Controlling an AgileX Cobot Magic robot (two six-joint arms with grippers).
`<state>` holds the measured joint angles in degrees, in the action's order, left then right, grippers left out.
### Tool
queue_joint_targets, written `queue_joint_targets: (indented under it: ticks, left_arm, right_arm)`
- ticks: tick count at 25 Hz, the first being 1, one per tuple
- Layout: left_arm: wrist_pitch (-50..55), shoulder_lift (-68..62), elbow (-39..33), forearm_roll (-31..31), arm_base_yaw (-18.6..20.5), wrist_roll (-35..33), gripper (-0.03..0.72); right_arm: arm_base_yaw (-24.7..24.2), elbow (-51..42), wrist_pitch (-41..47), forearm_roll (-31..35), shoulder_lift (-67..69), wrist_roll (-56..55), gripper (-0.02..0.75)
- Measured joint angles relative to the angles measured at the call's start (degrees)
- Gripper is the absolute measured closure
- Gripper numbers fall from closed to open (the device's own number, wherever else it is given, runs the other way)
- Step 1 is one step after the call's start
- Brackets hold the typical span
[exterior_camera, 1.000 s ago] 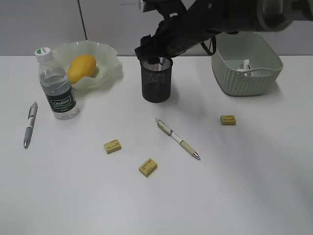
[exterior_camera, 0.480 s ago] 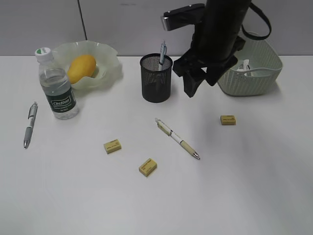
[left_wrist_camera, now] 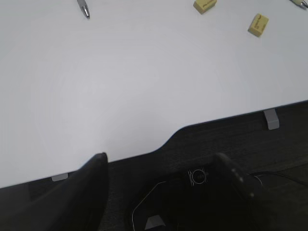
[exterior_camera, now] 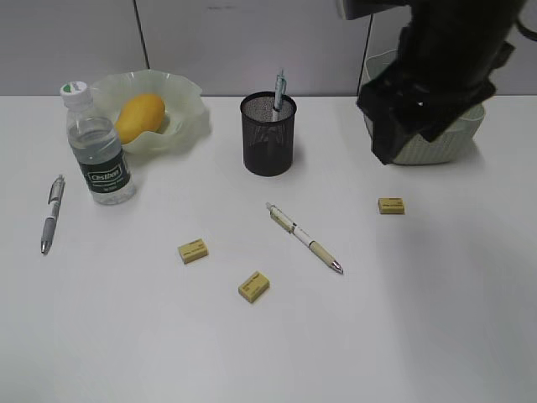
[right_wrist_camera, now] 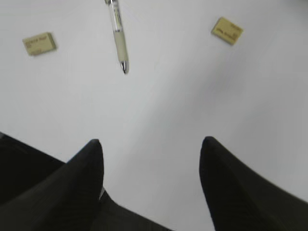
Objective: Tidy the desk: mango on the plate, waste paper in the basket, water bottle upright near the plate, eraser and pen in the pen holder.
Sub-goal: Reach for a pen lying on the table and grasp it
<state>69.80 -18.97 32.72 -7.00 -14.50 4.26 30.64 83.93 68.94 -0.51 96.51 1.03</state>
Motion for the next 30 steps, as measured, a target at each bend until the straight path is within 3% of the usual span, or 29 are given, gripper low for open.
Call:
queue_joint_targets:
  ticks: [7,14,30]
  left_arm:
    - [0.01,0.00,0.00,0.00,0.00,0.00,0.187]
    - [0.06,0.00,0.00,0.00,0.00,0.00,0.187]
    - [-3.49,0.00,0.00,0.49,0.00,0.00,0.188]
  right_arm:
    - [0.00,-18.43,-0.70,-0.18,-20.61,-1.03,0.237]
    - [0.00,-33.88,-7.35,-0.24,-42.42,-1.03,0.237]
    - [0.00,-50.14,-5.48,-0.35,-77.72,-1.39,0.237]
